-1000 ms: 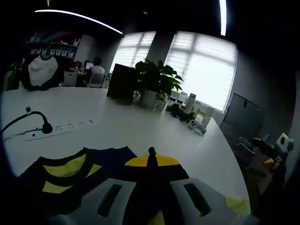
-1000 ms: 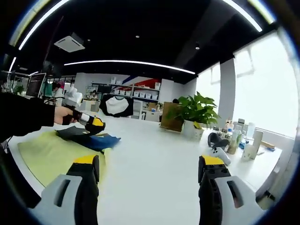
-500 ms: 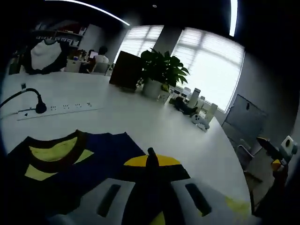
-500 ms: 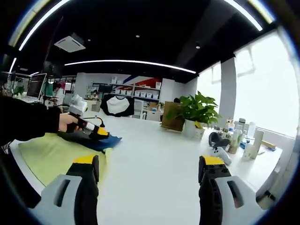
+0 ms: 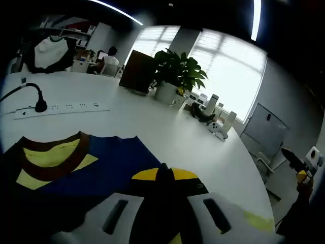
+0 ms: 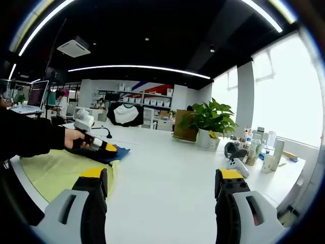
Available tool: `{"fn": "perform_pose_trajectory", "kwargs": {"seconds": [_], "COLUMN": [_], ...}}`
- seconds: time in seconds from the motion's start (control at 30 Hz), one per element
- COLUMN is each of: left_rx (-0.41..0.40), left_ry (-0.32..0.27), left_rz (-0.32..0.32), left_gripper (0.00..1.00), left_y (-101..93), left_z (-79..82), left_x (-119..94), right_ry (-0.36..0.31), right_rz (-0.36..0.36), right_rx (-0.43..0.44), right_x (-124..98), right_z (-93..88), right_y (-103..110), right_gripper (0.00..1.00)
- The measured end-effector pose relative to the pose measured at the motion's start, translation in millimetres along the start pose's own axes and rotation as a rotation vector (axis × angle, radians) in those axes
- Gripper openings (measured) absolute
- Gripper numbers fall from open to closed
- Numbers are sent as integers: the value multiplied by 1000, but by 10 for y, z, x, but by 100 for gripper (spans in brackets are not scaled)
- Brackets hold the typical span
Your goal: Fold the garment on the visible template until the final outline fits inside the template.
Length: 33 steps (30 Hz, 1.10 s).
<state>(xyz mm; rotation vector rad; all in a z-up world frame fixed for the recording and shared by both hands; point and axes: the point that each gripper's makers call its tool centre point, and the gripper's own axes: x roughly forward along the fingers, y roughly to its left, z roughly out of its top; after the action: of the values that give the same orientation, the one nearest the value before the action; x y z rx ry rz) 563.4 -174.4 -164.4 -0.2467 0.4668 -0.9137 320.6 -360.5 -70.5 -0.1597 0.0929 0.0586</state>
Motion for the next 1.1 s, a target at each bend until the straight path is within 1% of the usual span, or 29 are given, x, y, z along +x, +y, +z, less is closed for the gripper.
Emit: {"fn": "perform_pose_trajectory", "kwargs": {"seconds": [0.1, 0.17, 0.2, 0.23, 0.27, 0.3, 0.33, 0.37, 0.4, 0.47, 0.5, 0.53, 0.57, 0.6, 0.7, 0.73, 0.8, 0.83, 0.87, 0.9, 0.93, 0.97, 1.03, 1.1], "left_rx": [100, 108, 112, 105, 81, 85, 111, 152, 184, 245, 318, 372, 448, 495, 538, 538, 569, 604, 626, 666, 683, 674, 655, 662], "left_ry": [1, -15, -36, -41, -48, -43, -41, -37, -14, 10, 34, 51, 86, 116, 178, 177, 179, 176, 182, 202, 214, 216, 228, 238], "left_rz": [7, 4, -41, -57, -100, -106, -99, -93, -88, -102, -110, -109, -96, -89, -110, -109, -118, -147, -167, -183, -193, -197, -209, -213], "left_gripper": [18, 26, 31, 31, 31, 32, 35, 40, 45, 53, 55, 58, 61, 63, 66, 67, 67, 66, 62, 59, 55, 53, 53, 49], "left_y": [24, -1, -75, -100, -170, -180, -185, -175, -168, -172, -155, -130, -63, -6, 76, 84, 121, 113, 107, 123, 131, 136, 130, 108], "left_z": [75, 160, 233, 250, 292, 302, 322, 331, 319, 305, 288, 275, 240, 205, 112, 110, 102, 87, 58, 6, -33, -68, -117, -176], "left_x": [-65, -108, -148, -157, -193, -219, -256, -280, -314, -371, -424, -458, -514, -572, -696, -708, -758, -769, -777, -779, -770, -739, -699, -672], "right_ry": [0, 1, 2, 4, 4, 3, 2, 1, 1, 2, 3, 3, 2, 2, 7, 8, 11, 11, 12, 12, 11, 10, 10, 10], "right_rz": [2, 0, 0, 0, -1, -1, -1, -1, -1, -1, -1, -2, -3, -4, -2, -2, 1, 3, 5, 7, 9, 9, 8, 7], "right_rx": [-4, -1, -1, -1, -1, -2, -2, -3, -3, -4, -5, -5, -5, -3, -5, -4, -7, -7, -7, -8, -9, -9, -9, -9], "right_x": [6, 8, 8, 4, 2, -3, -5, -10, -11, -17, -22, -24, -27, -28, -26, -25, -22, -22, -23, -24, -27, -29, -35, -40], "right_z": [1, -4, -9, -14, -14, -11, -9, -5, -4, -4, -4, -3, -1, -1, -12, -15, -17, -16, -15, -13, -8, -5, -1, 0], "right_y": [7, 2, 0, -2, -4, -5, -5, -5, -5, -8, -12, -14, -18, -22, -18, -16, -6, -2, 6, 12, 18, 20, 19, 13], "right_gripper": [90, 90, 90, 90, 90, 90, 90, 90, 90, 90, 90, 90, 90, 90, 90, 90, 90, 90, 90, 90, 90, 90, 90, 90]}}
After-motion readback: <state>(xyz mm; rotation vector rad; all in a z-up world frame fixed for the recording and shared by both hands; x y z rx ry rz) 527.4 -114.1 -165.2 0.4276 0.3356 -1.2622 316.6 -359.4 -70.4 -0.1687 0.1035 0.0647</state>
